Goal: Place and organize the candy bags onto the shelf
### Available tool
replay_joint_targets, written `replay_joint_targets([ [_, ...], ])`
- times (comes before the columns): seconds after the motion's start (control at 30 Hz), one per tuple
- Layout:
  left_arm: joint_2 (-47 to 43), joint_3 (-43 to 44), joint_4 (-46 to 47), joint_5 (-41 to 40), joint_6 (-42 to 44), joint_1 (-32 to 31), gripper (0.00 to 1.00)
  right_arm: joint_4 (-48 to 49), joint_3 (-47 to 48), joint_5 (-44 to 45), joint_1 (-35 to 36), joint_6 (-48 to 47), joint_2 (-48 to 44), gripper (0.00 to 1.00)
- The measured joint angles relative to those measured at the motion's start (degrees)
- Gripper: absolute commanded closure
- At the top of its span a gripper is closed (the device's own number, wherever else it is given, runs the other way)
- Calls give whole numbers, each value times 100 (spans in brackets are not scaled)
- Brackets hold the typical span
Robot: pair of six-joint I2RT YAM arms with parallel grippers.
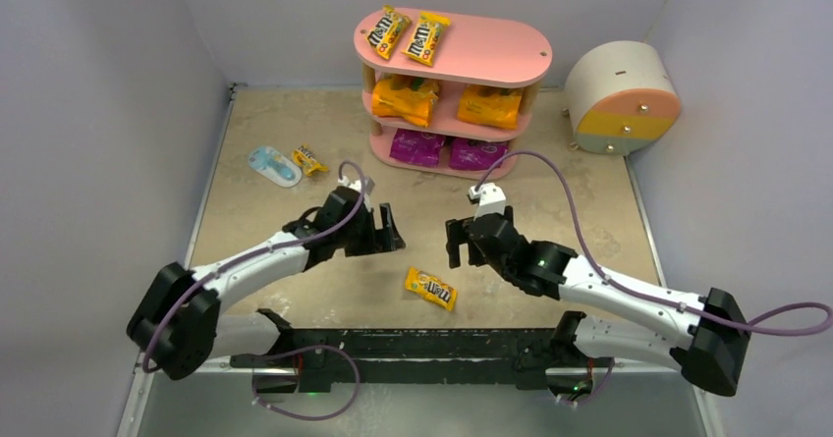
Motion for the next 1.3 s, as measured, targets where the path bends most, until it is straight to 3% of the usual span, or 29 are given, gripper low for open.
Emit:
replay_joint_targets([
  [0.2,1036,-597,1167,1388,-428,-33,26,133,-131,343,0,291,-654,2],
  [0.33,1165,-809,1766,1821,-726,-120,30,188,-258,612,-2,345,-981,2],
  [0.43,1235,-994,2127,1991,-984,-313,44,225,-332,750,-2,354,-1062,2],
  [0.67,1624,-1045,2520,2048,-1421,-638,64,323,-474,940,-2,448,-1062,2],
  [0.87,2044,-966,2787,2020,-1547,-638,100,420,-487,911,-2,448,-1108,2],
  [0.9,2116,-905,2822,2057,-1534,-643,100,435,-487,905,-2,446,-1119,2],
  [1.03,2302,-590,2844,2157,-1060,-654,100,455,-498,861,-2,398,-1156,2],
  [1.3,1808,238,2846,3018,1604,-654,100,267,-378,-44,-2,48,-1287,4],
])
